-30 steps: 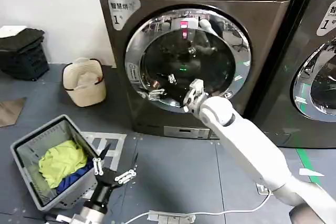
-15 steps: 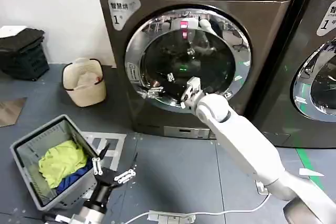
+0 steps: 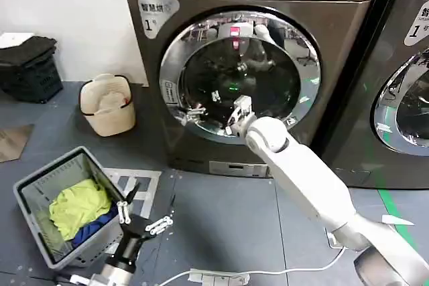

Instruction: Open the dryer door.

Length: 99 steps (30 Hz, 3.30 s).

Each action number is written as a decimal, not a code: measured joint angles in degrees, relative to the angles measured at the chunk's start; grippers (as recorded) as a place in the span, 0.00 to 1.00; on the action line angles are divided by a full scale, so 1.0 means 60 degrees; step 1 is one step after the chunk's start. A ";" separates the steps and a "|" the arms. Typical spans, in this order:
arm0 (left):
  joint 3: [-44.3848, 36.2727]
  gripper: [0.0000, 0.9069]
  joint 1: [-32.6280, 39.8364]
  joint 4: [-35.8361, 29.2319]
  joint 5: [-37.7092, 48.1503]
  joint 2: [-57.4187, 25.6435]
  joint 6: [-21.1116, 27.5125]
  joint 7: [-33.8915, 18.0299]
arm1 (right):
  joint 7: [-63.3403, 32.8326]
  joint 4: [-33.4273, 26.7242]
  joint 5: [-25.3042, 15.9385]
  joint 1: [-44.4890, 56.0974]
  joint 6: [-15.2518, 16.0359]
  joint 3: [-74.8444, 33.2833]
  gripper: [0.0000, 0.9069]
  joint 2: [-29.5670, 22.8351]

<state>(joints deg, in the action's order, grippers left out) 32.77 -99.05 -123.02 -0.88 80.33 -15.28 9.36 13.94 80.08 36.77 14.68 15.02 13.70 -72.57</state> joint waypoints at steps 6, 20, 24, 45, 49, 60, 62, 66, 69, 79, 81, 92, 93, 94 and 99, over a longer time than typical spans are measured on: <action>-0.0001 1.00 -0.0028 -0.0043 0.0004 -0.0002 0.0000 -0.0010 | -0.0023 -0.0182 -0.0028 -0.0078 0.0005 0.0061 1.00 -0.0152; -0.0014 1.00 -0.0014 -0.0049 0.0007 -0.0001 -0.0001 -0.0009 | -0.0003 -0.0595 -0.0070 -0.0319 -0.0006 0.0114 1.00 -0.0452; -0.0012 1.00 -0.0017 -0.0073 0.0012 -0.0001 -0.0002 -0.0009 | 0.0007 -0.0735 -0.0107 -0.0406 -0.0013 0.0147 1.00 -0.0577; -0.0011 1.00 0.0003 -0.0114 0.0035 0.0002 -0.0004 -0.0007 | 0.0132 -0.1297 -0.0316 -0.0636 -0.0038 0.0230 1.00 -0.1005; -0.0012 1.00 0.0008 -0.0114 0.0041 0.0002 -0.0004 -0.0005 | 0.0146 -0.1402 -0.0358 -0.0679 -0.0040 0.0246 1.00 -0.1107; -0.0004 1.00 -0.0020 -0.0142 0.0049 0.0010 0.0001 0.0005 | 0.0307 -0.1742 -0.0456 -0.0824 -0.0065 0.0315 1.00 -0.1372; -0.0001 1.00 -0.0024 -0.0146 0.0045 0.0011 0.0002 0.0005 | 0.0339 -0.1798 -0.0474 -0.0841 -0.0073 0.0325 1.00 -0.1423; 0.0011 1.00 -0.0031 -0.0152 0.0033 0.0013 -0.0001 0.0006 | 0.0413 -0.1908 -0.0512 -0.0868 -0.0089 0.0332 1.00 -0.1522; 0.0025 1.00 -0.0026 -0.0166 0.0031 0.0015 -0.0001 0.0006 | 0.0440 -0.1989 -0.0526 -0.0903 -0.0112 0.0332 1.00 -0.1580; 0.0032 1.00 -0.0023 -0.0182 0.0030 0.0015 -0.0001 0.0007 | 0.0704 -0.2069 -0.0539 -0.0931 -0.0122 0.0365 1.00 -0.1610; 0.0032 1.00 -0.0019 -0.0182 0.0029 0.0015 -0.0001 0.0007 | 0.0801 -0.2083 -0.0541 -0.0934 -0.0143 0.0381 1.00 -0.1608; 0.0031 1.00 0.0007 -0.0162 0.0038 0.0004 0.0000 0.0008 | 0.1193 -0.2198 -0.0543 -0.0952 -0.0319 0.0467 1.00 -0.1676; 0.0031 1.00 0.0007 -0.0159 0.0038 0.0004 0.0000 0.0008 | 0.1241 -0.2213 -0.0543 -0.0954 -0.0329 0.0467 1.00 -0.1685; 0.0032 1.00 0.0006 -0.0156 0.0039 0.0004 0.0000 0.0008 | 0.1306 -0.2222 -0.0544 -0.0954 -0.0342 0.0470 1.00 -0.1688; 0.0057 1.00 0.0008 -0.0154 0.0057 -0.0006 0.0000 0.0008 | 0.1769 -0.2090 -0.0526 -0.0922 -0.0410 0.0568 1.00 -0.1589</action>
<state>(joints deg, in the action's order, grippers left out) 33.11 -99.00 -123.95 -0.54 80.29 -15.28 9.41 24.55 67.55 33.61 9.14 12.56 17.11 -82.10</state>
